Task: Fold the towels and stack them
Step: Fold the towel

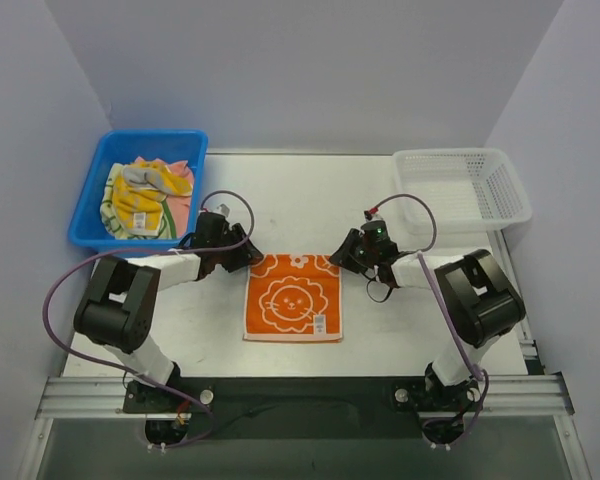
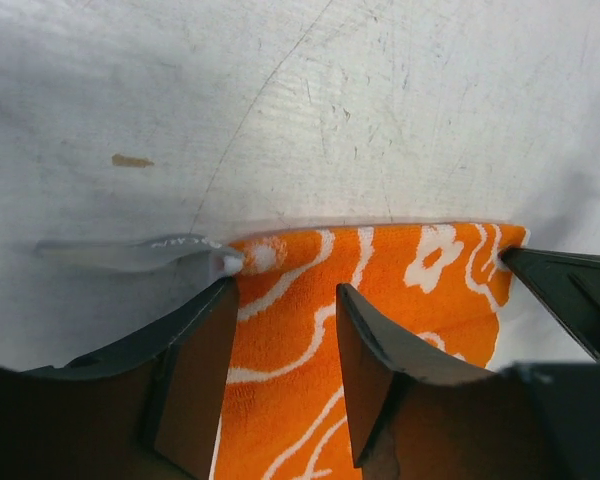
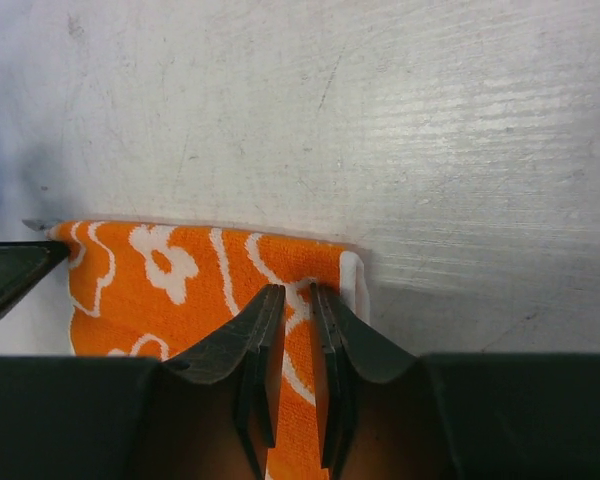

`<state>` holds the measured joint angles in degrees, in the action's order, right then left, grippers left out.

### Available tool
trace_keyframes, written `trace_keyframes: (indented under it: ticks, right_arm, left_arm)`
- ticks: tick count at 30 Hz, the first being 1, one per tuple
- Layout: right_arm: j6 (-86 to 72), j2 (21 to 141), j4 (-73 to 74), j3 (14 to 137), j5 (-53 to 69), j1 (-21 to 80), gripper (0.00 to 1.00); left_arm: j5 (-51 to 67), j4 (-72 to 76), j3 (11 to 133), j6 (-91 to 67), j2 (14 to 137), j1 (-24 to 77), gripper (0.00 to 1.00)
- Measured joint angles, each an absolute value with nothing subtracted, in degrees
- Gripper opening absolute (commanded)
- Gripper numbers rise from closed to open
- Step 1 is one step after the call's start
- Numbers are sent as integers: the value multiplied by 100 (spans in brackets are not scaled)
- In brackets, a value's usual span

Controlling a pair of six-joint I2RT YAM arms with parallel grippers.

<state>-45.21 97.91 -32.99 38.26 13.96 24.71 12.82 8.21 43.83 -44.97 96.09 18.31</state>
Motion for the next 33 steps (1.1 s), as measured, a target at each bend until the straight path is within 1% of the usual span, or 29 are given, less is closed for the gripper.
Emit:
trace_keyframes:
  ticks: [1, 3, 5, 8, 12, 17, 24, 30, 33]
  right_arm:
    - [-4383, 9738, -3083, 3909, 1393, 2467, 20]
    - [-4071, 9631, -2550, 4152, 1393, 2438, 27]
    - [-3645, 9531, -2018, 4482, 1396, 2429, 34]
    - [-2897, 9419, -1135, 5210, 1398, 2410, 38]
    - [-1949, 9426, -220, 6125, 1400, 2390, 38]
    - [-1186, 9730, 561, 6746, 1509, 2324, 38]
    - [-687, 10527, 1197, 6912, 1719, 2283, 39]
    - [-480, 10877, 1448, 7105, 1870, 2283, 40]
    - [-432, 11028, 1485, 7244, 1914, 2283, 40]
  left_arm:
    - [1262, 681, 4390, -4434, 9518, 1820, 60]
    - [1199, 298, 4458, -4272, 9321, 1798, 66]
    - [1096, -200, 4665, -4018, 9153, 1782, 66]
    - [910, -895, 5266, -3494, 9059, 1780, 66]
    - [777, -1621, 6152, -2716, 9209, 1789, 63]
    - [657, -2290, 7046, -1758, 10005, 1892, 62]
    - [572, -2919, 7286, -950, 10864, 2156, 58]
    - [589, -3022, 7323, -701, 10943, 2156, 47]
    - [561, -3026, 7334, -644, 10967, 2156, 46]
